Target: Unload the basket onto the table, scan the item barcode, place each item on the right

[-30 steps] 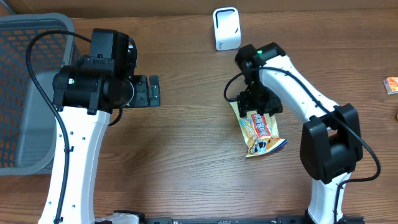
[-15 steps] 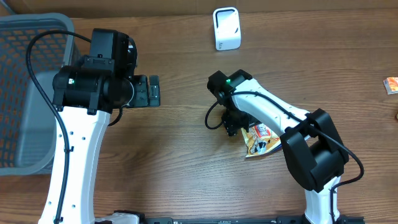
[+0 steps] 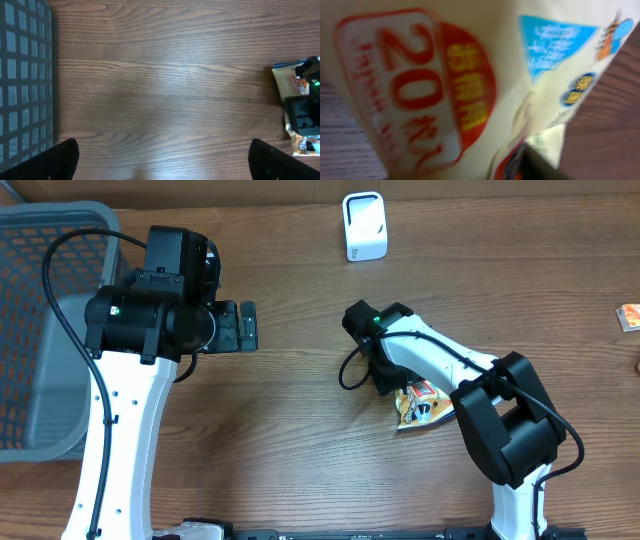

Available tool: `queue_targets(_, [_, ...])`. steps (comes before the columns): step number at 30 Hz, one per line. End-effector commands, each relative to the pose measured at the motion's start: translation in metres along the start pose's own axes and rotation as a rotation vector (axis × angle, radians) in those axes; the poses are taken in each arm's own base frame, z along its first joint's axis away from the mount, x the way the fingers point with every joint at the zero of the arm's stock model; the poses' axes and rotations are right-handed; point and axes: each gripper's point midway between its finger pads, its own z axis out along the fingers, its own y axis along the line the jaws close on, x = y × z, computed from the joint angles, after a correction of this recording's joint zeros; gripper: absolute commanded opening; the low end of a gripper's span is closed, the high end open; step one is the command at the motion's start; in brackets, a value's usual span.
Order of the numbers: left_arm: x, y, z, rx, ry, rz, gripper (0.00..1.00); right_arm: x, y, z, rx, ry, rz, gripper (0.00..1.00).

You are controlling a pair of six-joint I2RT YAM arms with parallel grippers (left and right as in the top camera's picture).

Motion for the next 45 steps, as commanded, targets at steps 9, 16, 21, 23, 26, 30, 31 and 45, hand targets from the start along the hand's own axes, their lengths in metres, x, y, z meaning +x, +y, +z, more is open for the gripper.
queue_targets(9, [-0.005, 0.002, -0.002, -0.009, -0.014, -0.018, 1.0, -0.006, 0.015, -0.029, -0.234, 0.08, 0.09, 0.04])
queue_targets(16, [-0.005, 0.002, -0.002, -0.009, -0.014, -0.018, 1.0, -0.02, 0.065, -0.127, -0.864, 0.062, -0.126, 0.04])
queue_targets(21, [-0.005, 0.002, -0.002, -0.009, -0.014, -0.018, 1.0, -0.02, 0.079, -0.19, -1.278, 0.01, -0.22, 0.04])
queue_targets(23, [-0.005, 0.002, -0.002, -0.009, -0.014, -0.018, 1.0, -0.019, 0.08, -0.199, -1.355, 0.007, -0.227, 0.04])
queue_targets(26, [-0.005, 0.002, -0.002, -0.009, -0.014, -0.018, 1.0, -0.016, 0.083, -0.201, -1.414, 0.029, -0.215, 0.04])
queue_targets(30, [-0.005, 0.002, -0.002, -0.009, -0.014, -0.018, 1.0, -0.01, 0.091, -0.193, -1.457, 0.063, -0.202, 0.04])
queue_targets(31, [-0.005, 0.002, -0.002, -0.009, -0.014, -0.018, 1.0, -0.008, 0.092, -0.188, -1.457, 0.074, -0.196, 0.04])
queue_targets(45, [-0.005, 0.002, -0.002, -0.009, -0.014, -0.018, 1.0, 0.0, 0.079, -0.058, -0.952, 0.21, 0.089, 0.29])
